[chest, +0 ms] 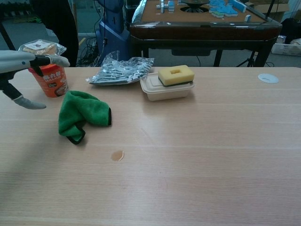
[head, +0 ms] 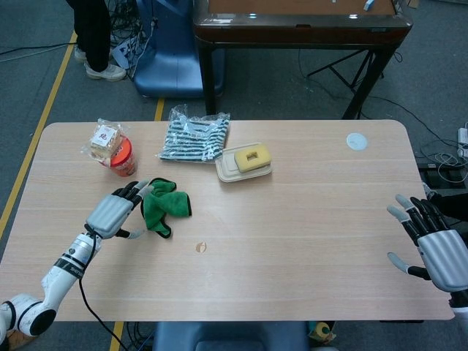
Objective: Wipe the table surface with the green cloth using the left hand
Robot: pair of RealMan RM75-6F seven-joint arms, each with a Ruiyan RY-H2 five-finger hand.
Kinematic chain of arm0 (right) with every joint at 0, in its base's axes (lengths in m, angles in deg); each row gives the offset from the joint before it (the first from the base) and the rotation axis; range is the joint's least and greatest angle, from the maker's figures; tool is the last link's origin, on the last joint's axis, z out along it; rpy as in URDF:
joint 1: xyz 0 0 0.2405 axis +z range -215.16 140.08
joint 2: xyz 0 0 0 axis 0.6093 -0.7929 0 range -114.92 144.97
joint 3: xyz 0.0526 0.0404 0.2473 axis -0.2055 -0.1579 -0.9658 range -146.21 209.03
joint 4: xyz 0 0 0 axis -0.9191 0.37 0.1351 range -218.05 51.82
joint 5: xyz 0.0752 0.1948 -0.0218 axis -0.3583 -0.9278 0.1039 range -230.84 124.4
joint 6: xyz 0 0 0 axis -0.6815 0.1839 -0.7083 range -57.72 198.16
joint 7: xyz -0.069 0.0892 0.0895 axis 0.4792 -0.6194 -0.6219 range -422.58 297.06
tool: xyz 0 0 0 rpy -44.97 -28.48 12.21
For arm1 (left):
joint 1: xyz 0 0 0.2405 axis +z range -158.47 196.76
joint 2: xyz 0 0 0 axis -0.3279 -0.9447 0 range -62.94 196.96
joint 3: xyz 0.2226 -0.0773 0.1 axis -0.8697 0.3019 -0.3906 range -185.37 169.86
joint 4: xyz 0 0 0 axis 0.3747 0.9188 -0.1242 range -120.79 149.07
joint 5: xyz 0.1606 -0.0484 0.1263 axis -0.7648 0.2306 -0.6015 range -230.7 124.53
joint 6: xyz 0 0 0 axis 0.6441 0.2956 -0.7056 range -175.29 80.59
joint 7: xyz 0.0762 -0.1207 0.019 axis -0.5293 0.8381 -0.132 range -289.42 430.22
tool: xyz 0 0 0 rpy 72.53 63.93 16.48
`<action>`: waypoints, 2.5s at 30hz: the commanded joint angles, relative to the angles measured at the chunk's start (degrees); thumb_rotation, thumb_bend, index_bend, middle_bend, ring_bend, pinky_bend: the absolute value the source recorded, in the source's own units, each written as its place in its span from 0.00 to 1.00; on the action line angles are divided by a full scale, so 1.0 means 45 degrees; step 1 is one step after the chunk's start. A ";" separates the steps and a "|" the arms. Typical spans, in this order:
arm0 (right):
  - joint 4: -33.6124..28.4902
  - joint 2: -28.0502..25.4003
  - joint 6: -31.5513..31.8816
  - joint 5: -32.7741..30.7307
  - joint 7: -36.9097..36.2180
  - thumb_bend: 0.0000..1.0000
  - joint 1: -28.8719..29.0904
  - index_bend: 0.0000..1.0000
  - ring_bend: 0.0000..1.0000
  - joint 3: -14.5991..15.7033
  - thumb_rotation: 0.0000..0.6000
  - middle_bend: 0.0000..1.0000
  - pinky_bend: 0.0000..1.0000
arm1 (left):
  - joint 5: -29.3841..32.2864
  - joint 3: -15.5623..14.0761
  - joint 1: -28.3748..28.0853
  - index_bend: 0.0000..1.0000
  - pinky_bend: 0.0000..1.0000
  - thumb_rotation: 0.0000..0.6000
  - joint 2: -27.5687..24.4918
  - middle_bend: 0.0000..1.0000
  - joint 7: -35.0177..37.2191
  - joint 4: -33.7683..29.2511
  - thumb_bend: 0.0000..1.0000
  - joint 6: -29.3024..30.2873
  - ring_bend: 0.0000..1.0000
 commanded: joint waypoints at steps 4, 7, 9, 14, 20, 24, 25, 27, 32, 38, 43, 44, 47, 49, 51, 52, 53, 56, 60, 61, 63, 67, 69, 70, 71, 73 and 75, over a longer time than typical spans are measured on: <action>0.0041 -0.0002 -0.0001 -0.0074 -0.0041 0.29 -0.0047 0.09 0.00 -0.0019 1.00 0.07 0.00 | 0.1578 0.0210 -0.1038 0.09 0.18 1.00 0.1019 0.00 -0.0914 0.1559 0.17 -0.1291 0.02; 0.0045 -0.0025 0.0017 -0.0137 -0.0058 0.29 -0.0090 0.09 0.00 -0.0033 1.00 0.07 0.00 | 0.1999 0.0223 -0.1412 0.10 0.18 1.00 0.1398 0.00 -0.1078 0.2132 0.17 -0.1675 0.02; 0.0038 -0.0037 0.0002 -0.0174 -0.0055 0.29 -0.0105 0.09 0.00 -0.0039 1.00 0.07 0.00 | 0.2235 0.0181 -0.1687 0.10 0.18 1.00 0.1686 0.00 -0.1238 0.2601 0.17 -0.1974 0.02; 0.0040 -0.0022 -0.0069 -0.0259 -0.0051 0.29 -0.0130 0.09 0.00 -0.0045 1.00 0.07 0.00 | 0.2790 0.0108 -0.2267 0.11 0.18 1.00 0.2372 0.00 -0.1431 0.3669 0.17 -0.2622 0.03; 0.0058 -0.0023 -0.0186 -0.0390 -0.0057 0.29 -0.0113 0.09 0.00 -0.0090 1.00 0.07 0.00 | 0.3336 0.0065 -0.2761 0.14 0.18 1.00 0.2943 0.00 -0.1442 0.4531 0.17 -0.3174 0.05; 0.0050 -0.0025 -0.0279 -0.0424 -0.0048 0.29 -0.0084 0.09 0.00 -0.0105 1.00 0.07 0.00 | 0.3575 0.0055 -0.3058 0.19 0.21 1.00 0.3477 0.05 -0.1475 0.5352 0.17 -0.3289 0.10; 0.0053 -0.0024 -0.0304 -0.0442 -0.0048 0.29 -0.0081 0.09 0.00 -0.0106 1.00 0.08 0.00 | 0.3581 0.0037 -0.3112 0.20 0.23 1.00 0.3580 0.06 -0.1469 0.5518 0.17 -0.3308 0.11; 0.0069 -0.0024 -0.0359 -0.0498 -0.0052 0.29 -0.0076 0.09 0.00 -0.0113 1.00 0.07 0.00 | 0.3548 -0.0052 -0.3225 0.25 0.31 1.00 0.3819 0.09 -0.1505 0.5932 0.17 -0.3345 0.14; 0.0084 -0.0012 -0.0458 -0.0590 -0.0058 0.29 -0.0072 0.09 0.00 -0.0121 1.00 0.08 0.00 | 0.3220 -0.0204 -0.3334 0.35 0.55 1.00 0.4457 0.22 -0.1123 0.6887 0.17 -0.3192 0.29; 0.0074 -0.0019 -0.0586 -0.0666 -0.0052 0.29 -0.0052 0.09 0.00 -0.0121 1.00 0.08 0.00 | 0.2544 -0.0456 -0.3358 0.51 0.82 1.00 0.4892 0.47 -0.0286 0.7630 0.17 -0.3081 0.53; 0.0076 0.0002 -0.0638 -0.0669 -0.0056 0.29 -0.0037 0.09 0.00 -0.0125 1.00 0.08 0.00 | 0.1521 -0.0682 -0.3240 0.61 0.94 1.00 0.4627 0.63 0.1020 0.7184 0.17 -0.2536 0.66; 0.0079 0.0007 -0.0652 -0.0672 -0.0054 0.29 -0.0036 0.09 0.00 -0.0122 1.00 0.08 0.00 | 0.1328 -0.0749 -0.3218 0.61 0.94 1.00 0.4507 0.64 0.1219 0.6994 0.17 -0.2447 0.67; 0.0074 0.0025 -0.0673 -0.0659 -0.0048 0.29 -0.0028 0.09 0.00 -0.0120 1.00 0.08 0.00 | 0.0697 -0.1085 -0.3174 0.61 0.95 1.00 0.4054 0.64 0.1576 0.6291 0.17 -0.2284 0.67; 0.0078 0.0037 -0.0674 -0.0650 -0.0050 0.29 -0.0029 0.09 0.00 -0.0119 1.00 0.08 0.00 | 0.0294 -0.1350 -0.3135 0.61 0.95 1.00 0.3828 0.64 0.1616 0.5835 0.17 -0.2141 0.67; 0.0069 0.0040 -0.0684 -0.0641 -0.0038 0.29 -0.0028 0.09 0.00 -0.0116 1.00 0.08 0.00 | -0.0043 -0.1601 -0.3096 0.61 0.95 1.00 0.3676 0.64 0.1592 0.5373 0.17 -0.2022 0.67; 0.0062 0.0037 -0.0688 -0.0639 -0.0027 0.29 -0.0030 0.09 0.00 -0.0113 1.00 0.08 0.00 | -0.0170 -0.1699 -0.3081 0.61 0.95 1.00 0.3638 0.64 0.1572 0.5185 0.17 -0.1976 0.67; 0.0048 0.0028 -0.0689 -0.0631 -0.0011 0.29 -0.0031 0.09 0.00 -0.0110 1.00 0.08 0.00 | -0.0312 -0.1823 -0.3075 0.61 0.95 1.00 0.3606 0.64 0.1515 0.4950 0.17 -0.1952 0.66; 0.0013 0.0010 -0.0674 -0.0614 0.0016 0.29 -0.0036 0.09 0.00 -0.0113 1.00 0.08 0.00 | -0.0575 -0.2020 -0.3105 0.61 0.95 1.00 0.3607 0.64 0.1347 0.4468 0.17 -0.1907 0.66; -0.0020 0.0000 -0.0641 -0.0604 0.0026 0.29 -0.0061 0.09 0.00 -0.0110 1.00 0.08 0.00 | -0.0795 -0.2143 -0.3176 0.61 0.95 1.00 0.3847 0.64 0.1336 0.3996 0.17 -0.1869 0.66; -0.0020 -0.0001 -0.0634 -0.0602 0.0022 0.29 -0.0070 0.09 0.00 -0.0105 1.00 0.08 0.00 | -0.0855 -0.2177 -0.3201 0.61 0.95 1.00 0.3902 0.64 0.1324 0.3909 0.17 -0.1871 0.66; -0.0014 -0.0007 -0.0625 -0.0606 0.0025 0.29 -0.0089 0.09 0.00 -0.0095 1.00 0.08 0.00 | -0.1014 -0.2289 -0.3270 0.61 0.95 1.00 0.4011 0.64 0.1231 0.3712 0.17 -0.1913 0.66; 0.0008 0.0006 -0.0574 -0.0606 -0.0010 0.29 -0.0123 0.09 0.00 -0.0097 1.00 0.08 0.00 | -0.1235 -0.2452 -0.3389 0.60 0.94 1.00 0.4273 0.64 0.1095 0.3367 0.17 -0.2004 0.66; 0.0023 0.0028 -0.0574 -0.0581 -0.0036 0.29 -0.0117 0.09 0.00 -0.0097 1.00 0.08 0.00 | -0.1267 -0.2451 -0.3453 0.60 0.94 1.00 0.4443 0.64 0.1107 0.3221 0.17 -0.2038 0.66; 0.0028 0.0030 -0.0572 -0.0558 -0.0043 0.29 -0.0116 0.09 0.00 -0.0091 1.00 0.08 0.00 | -0.1297 -0.2461 -0.3479 0.60 0.94 1.00 0.4493 0.64 0.1101 0.3139 0.17 -0.2044 0.66; 0.0036 0.0030 -0.0566 -0.0537 -0.0047 0.29 -0.0117 0.09 0.00 -0.0086 1.00 0.08 0.00 | -0.1339 -0.2468 -0.3502 0.60 0.94 1.00 0.4524 0.64 0.1087 0.3037 0.17 -0.2025 0.66; 0.0046 0.0011 -0.0553 -0.0519 -0.0049 0.29 -0.0133 0.09 0.00 -0.0072 1.00 0.08 0.00 | -0.1462 -0.2515 -0.3539 0.60 0.94 1.00 0.4532 0.64 0.1069 0.2721 0.17 -0.1968 0.66; 0.0048 -0.0007 -0.0523 -0.0535 -0.0053 0.29 -0.0158 0.09 0.00 -0.0073 1.00 0.08 0.00 | -0.1542 -0.2601 -0.3596 0.60 0.94 1.00 0.4453 0.64 0.1108 0.2336 0.17 -0.2045 0.66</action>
